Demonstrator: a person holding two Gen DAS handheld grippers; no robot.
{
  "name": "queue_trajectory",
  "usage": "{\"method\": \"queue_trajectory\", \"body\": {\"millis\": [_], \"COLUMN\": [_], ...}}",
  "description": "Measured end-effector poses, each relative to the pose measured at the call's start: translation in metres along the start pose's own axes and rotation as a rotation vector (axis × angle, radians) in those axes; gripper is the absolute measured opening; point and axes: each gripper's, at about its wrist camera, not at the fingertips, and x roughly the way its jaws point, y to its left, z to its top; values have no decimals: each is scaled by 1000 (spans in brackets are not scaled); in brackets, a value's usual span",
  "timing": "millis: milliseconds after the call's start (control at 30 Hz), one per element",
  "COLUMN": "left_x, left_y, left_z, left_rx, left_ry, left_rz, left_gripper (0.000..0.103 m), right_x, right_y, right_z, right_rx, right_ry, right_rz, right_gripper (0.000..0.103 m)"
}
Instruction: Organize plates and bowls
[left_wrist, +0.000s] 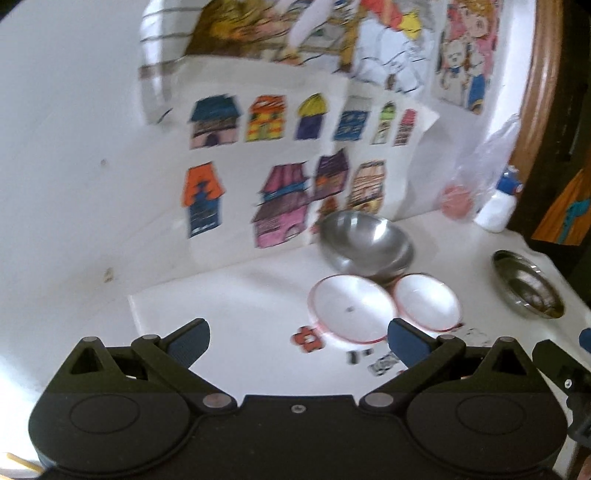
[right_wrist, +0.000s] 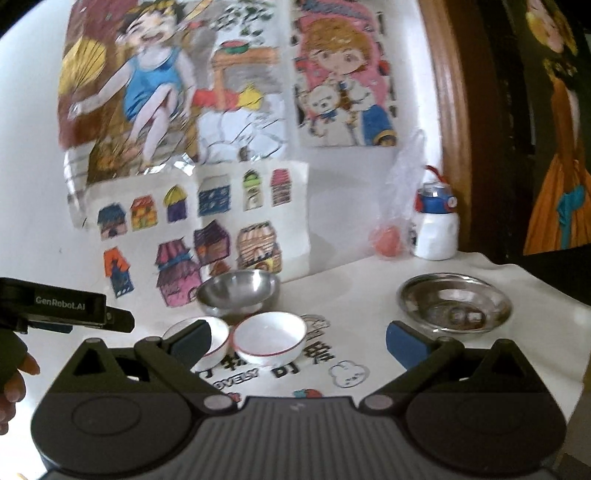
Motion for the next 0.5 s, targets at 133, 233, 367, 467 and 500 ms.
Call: {"method": "queue_trajectory", "body": {"millis": [133,233,367,467,500], "left_x": [8,19,33,47,51], "left_y": [18,27,34,34,33], "left_z": [-4,-4,1,8,11], "left_rx": [-14,-23,-35,-35,-37], "left_ry": [-3,3,4,5,5], "left_rz": [22,21,-3,-17,-21], "left_gripper": [102,102,102,102,102], "right_x": [16,29,44,61,67], "right_y": [17,27,31,25,22], "right_z": [-6,-11,-8,4,9], "right_rx": [-27,-41,-50,-28,-18], "right_ry": [26,35,5,-28,-35], "right_rz": [16,36,72,80,81], "right_gripper": [103,103,103,103,103]}}
